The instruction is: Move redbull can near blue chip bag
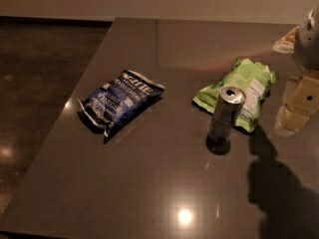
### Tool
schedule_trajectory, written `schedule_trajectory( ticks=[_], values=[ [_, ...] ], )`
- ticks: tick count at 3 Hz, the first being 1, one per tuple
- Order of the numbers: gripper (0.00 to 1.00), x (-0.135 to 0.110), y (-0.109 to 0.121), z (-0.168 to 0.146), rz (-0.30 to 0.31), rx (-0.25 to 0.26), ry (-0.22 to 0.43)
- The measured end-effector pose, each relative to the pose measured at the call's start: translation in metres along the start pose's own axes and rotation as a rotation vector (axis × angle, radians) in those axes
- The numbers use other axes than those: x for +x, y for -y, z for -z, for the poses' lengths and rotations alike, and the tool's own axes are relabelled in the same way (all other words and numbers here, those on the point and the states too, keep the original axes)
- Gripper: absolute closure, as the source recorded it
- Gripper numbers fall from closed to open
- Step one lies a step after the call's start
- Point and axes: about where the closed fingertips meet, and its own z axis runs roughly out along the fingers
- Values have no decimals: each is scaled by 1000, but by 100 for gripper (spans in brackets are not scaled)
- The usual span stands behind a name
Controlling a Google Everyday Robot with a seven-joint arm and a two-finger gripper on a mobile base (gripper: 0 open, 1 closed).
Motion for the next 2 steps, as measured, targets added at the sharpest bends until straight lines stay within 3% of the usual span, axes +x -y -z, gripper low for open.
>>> schedule_trajectory(
  ticks=[1, 2],
  values=[
    [0, 0, 0, 0, 0, 0, 0],
    [0, -13, -7, -9, 11, -17, 73]
  ],
)
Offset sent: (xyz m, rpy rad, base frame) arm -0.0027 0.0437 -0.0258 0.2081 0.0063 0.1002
